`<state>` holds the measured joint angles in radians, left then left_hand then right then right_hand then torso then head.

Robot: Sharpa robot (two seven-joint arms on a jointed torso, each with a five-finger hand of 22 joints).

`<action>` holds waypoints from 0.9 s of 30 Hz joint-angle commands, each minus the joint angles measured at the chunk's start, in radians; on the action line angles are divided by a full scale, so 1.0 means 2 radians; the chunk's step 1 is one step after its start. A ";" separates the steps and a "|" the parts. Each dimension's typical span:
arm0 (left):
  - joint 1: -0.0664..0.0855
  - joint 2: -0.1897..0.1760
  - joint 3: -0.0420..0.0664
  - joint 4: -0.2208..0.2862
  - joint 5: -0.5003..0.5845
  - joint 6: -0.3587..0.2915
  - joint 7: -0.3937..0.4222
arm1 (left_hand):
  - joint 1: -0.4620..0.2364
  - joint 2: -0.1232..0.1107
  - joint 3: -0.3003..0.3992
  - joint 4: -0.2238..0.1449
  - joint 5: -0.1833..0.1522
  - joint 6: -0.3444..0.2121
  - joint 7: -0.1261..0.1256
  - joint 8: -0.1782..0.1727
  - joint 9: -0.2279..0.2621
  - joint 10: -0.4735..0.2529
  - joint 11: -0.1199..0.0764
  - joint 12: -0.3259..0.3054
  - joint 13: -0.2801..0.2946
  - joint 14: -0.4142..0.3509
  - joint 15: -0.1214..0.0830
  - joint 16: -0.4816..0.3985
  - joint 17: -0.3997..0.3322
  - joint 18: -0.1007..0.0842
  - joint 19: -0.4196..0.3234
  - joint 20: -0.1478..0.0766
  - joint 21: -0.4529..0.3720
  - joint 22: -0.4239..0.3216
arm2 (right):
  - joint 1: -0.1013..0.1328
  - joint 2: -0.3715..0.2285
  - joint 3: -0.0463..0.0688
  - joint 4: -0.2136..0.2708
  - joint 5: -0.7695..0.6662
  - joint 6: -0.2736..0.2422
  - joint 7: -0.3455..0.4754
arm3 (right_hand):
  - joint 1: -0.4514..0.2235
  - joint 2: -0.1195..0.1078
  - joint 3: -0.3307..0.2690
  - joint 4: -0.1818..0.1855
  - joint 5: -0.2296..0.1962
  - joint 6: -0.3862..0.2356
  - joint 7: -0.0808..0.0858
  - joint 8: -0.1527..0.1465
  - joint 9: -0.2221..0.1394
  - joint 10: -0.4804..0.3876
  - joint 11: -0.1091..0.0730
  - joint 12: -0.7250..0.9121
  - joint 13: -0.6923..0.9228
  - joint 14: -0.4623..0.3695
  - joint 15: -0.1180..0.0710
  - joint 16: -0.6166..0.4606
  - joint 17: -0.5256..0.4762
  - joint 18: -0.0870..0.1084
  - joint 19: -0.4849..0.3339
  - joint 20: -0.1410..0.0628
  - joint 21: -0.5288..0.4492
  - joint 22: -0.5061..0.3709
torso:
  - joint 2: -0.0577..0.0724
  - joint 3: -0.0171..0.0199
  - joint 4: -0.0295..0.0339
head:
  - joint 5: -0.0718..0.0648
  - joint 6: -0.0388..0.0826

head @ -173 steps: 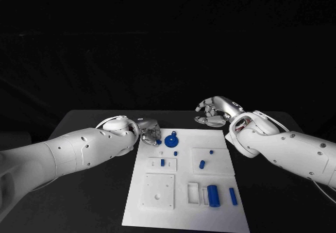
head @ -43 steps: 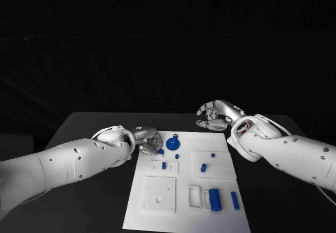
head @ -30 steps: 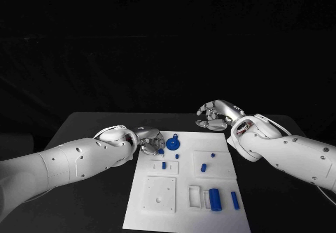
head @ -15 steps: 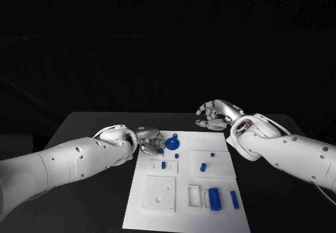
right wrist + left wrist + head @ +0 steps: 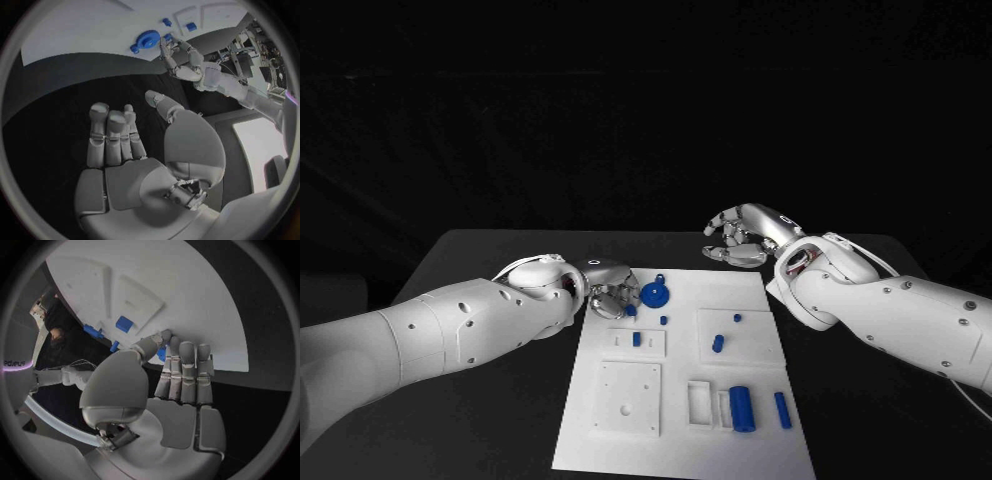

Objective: Assemble the parts on the task board

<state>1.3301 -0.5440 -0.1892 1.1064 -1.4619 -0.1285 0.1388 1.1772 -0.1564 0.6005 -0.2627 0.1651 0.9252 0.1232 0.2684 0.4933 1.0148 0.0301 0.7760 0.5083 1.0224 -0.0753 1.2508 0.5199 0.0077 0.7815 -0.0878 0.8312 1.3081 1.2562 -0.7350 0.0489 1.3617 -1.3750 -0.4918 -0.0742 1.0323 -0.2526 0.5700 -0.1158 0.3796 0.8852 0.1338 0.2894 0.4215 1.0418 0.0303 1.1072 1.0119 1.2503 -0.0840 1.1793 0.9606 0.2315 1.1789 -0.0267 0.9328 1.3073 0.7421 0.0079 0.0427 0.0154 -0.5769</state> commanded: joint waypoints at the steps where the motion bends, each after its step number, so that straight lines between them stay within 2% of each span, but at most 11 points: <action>1: -0.007 0.001 -0.006 0.000 -0.037 0.032 -0.011 | -0.006 -0.002 0.000 0.005 -0.011 0.008 0.005 0.002 0.000 0.003 -0.002 0.003 -0.002 0.003 -0.001 0.003 -0.001 -0.004 0.004 -0.041 0.003 0.010 | 0.000 0.000 0.000 0.001 -0.005 0.005 0.004 | -0.001 0.003 -0.003 -0.001 0.003 0.001 0.002 0.002 0.001 0.001 -0.003 0.003 -0.001 0.004 0.000 0.003 -0.001 0.015 -0.001 -0.004 -0.002 0.009 | 0.000 0.0001 0.0001 | 0.000 0.000; 4: -0.007 0.001 -0.007 0.000 -0.049 0.029 -0.012 | -0.011 -0.009 -0.003 0.011 -0.028 0.007 0.005 0.001 -0.002 0.003 -0.002 0.006 -0.004 0.003 -0.001 0.004 -0.002 -0.004 0.005 -0.042 0.004 0.009 | 0.000 0.000 0.000 0.001 -0.005 0.005 0.004 | -0.001 0.003 -0.003 -0.001 0.003 0.001 0.002 0.002 0.001 0.001 -0.003 0.003 -0.001 0.004 0.000 0.003 -0.001 0.015 -0.001 -0.004 -0.002 0.009 | 0.000 0.0001 0.0001 | 0.000 -0.001; 8: -0.007 0.001 -0.008 0.001 -0.061 0.026 -0.016 | -0.013 -0.012 -0.003 0.015 -0.028 0.006 0.005 0.000 -0.003 0.004 -0.002 0.007 -0.005 0.005 -0.002 0.006 -0.003 -0.003 0.006 -0.043 0.004 0.009 | 0.000 0.000 0.000 0.001 -0.005 0.005 0.004 | -0.001 0.003 -0.003 -0.001 0.004 0.001 0.002 0.002 0.001 0.001 -0.003 0.003 -0.001 0.004 0.000 0.003 -0.001 0.015 -0.001 -0.004 -0.002 0.009 | 0.000 0.0002 0.0001 | 0.001 -0.001; 12: -0.007 0.000 -0.009 0.003 -0.062 0.020 -0.016 | -0.015 -0.013 -0.002 0.022 -0.014 0.008 0.004 0.001 -0.004 0.007 -0.003 0.009 -0.008 0.008 -0.003 0.008 -0.004 -0.003 0.009 -0.044 0.005 0.008 | 0.000 0.000 0.000 0.001 -0.005 0.005 0.004 | -0.001 0.003 -0.003 -0.001 0.006 0.001 0.002 0.002 0.001 0.001 -0.003 0.003 -0.001 0.004 -0.001 0.003 -0.001 0.015 -0.001 -0.004 -0.002 0.009 | 0.000 0.0001 -0.0003 | 0.001 -0.001; 16: -0.007 -0.001 -0.009 0.002 -0.054 0.005 -0.010 | -0.015 -0.007 -0.001 0.026 0.016 0.013 0.001 0.004 -0.004 0.014 -0.005 0.013 -0.012 0.015 -0.006 0.012 -0.004 -0.002 0.015 -0.047 0.008 0.008 | 0.000 0.001 0.000 0.001 -0.005 0.005 0.004 | -0.001 0.003 -0.003 -0.001 0.007 0.001 0.002 0.002 0.001 0.001 -0.003 0.003 -0.001 0.004 -0.001 0.003 -0.001 0.015 -0.001 -0.004 -0.002 0.009 | 0.000 0.0000 -0.0003 | 0.002 -0.001; 17: -0.007 -0.002 -0.009 0.002 -0.051 0.001 -0.009 | -0.015 -0.006 -0.001 0.027 0.020 0.013 0.001 0.004 -0.004 0.015 -0.006 0.013 -0.013 0.016 -0.006 0.012 -0.005 -0.001 0.016 -0.047 0.008 0.008 | 0.000 0.001 0.000 0.001 -0.005 0.005 0.004 | -0.001 0.003 -0.003 -0.001 0.007 0.001 0.002 0.002 0.001 0.001 -0.003 0.003 -0.001 0.004 -0.001 0.003 -0.001 0.015 -0.001 -0.004 -0.002 0.009 | 0.000 0.0000 -0.0002 | 0.002 0.000; 21: -0.007 -0.005 -0.009 0.002 -0.040 -0.018 -0.002 | -0.019 -0.001 -0.001 0.031 0.029 0.015 0.000 0.005 -0.004 0.018 -0.007 0.014 -0.016 0.019 -0.007 0.011 -0.006 -0.001 0.020 -0.048 0.009 0.008 | 0.000 0.000 0.000 0.001 -0.005 0.004 0.005 | -0.001 0.003 -0.003 -0.001 0.009 0.001 0.002 0.002 0.001 0.001 -0.003 0.004 -0.001 0.004 -0.001 0.003 -0.001 0.015 -0.001 -0.004 -0.002 0.009 | 0.000 0.0001 -0.0001 | 0.002 0.000; 27: -0.007 -0.008 -0.009 0.002 -0.026 -0.046 0.004 | -0.022 0.002 -0.001 0.035 0.033 0.016 0.000 0.005 -0.004 0.020 -0.008 0.013 -0.018 0.021 -0.008 0.010 -0.008 -0.001 0.022 -0.049 0.009 0.007 | 0.000 0.001 0.000 0.001 -0.005 0.004 0.005 | -0.002 0.003 -0.003 -0.001 0.010 0.001 0.002 0.002 0.001 0.001 -0.003 0.004 -0.002 0.004 -0.001 0.003 -0.001 0.015 -0.001 -0.004 -0.002 0.009 | 0.000 0.0000 -0.0002 | 0.001 0.000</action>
<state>1.3250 -0.5596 -0.1997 1.1142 -1.5209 -0.2053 0.1471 1.1341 -0.1600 0.6014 -0.1979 0.2255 0.9471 0.1197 0.2759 0.4832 1.0472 0.0159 0.7968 0.4731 1.0583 -0.0896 1.2707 0.5058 0.0077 0.8207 -0.0982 0.8473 1.3078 1.2562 -0.7344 0.0489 1.3617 -1.3750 -0.4917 -0.0734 1.0323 -0.2526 0.5700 -0.1158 0.3933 0.8851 0.1302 0.2894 0.4222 1.0418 0.0303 1.1112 1.0101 1.2503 -0.0840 1.1794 0.9606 0.2316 1.1787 -0.0263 0.9328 1.3073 0.7421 0.0080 0.0422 0.0188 -0.5764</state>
